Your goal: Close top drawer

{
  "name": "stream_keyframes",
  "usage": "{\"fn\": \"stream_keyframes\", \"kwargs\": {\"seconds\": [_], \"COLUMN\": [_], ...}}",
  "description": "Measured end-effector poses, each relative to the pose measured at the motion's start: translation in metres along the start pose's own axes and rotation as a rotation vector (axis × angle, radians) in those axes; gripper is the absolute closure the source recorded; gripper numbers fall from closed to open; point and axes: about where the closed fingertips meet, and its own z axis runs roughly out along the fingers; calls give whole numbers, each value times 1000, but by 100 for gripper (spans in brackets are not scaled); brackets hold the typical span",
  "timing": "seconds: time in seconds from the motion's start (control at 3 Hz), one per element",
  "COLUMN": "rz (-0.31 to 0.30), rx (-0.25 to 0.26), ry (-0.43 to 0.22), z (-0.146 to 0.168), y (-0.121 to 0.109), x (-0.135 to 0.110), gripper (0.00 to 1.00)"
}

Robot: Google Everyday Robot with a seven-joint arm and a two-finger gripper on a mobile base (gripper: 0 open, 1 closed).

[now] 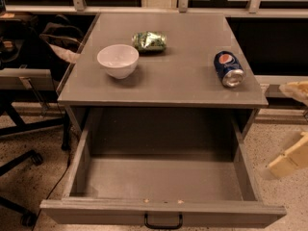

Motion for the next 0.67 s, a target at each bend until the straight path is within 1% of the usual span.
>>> {"fn": "stream_keyframes", "kwargs": {"seconds": [0.33,0.67], "rz": [34,45], "rx": [-31,-55], "ry": [-21,-33], "z": [2,6], "y": [20,35], "x": [11,18], "gripper": [0,18]}}
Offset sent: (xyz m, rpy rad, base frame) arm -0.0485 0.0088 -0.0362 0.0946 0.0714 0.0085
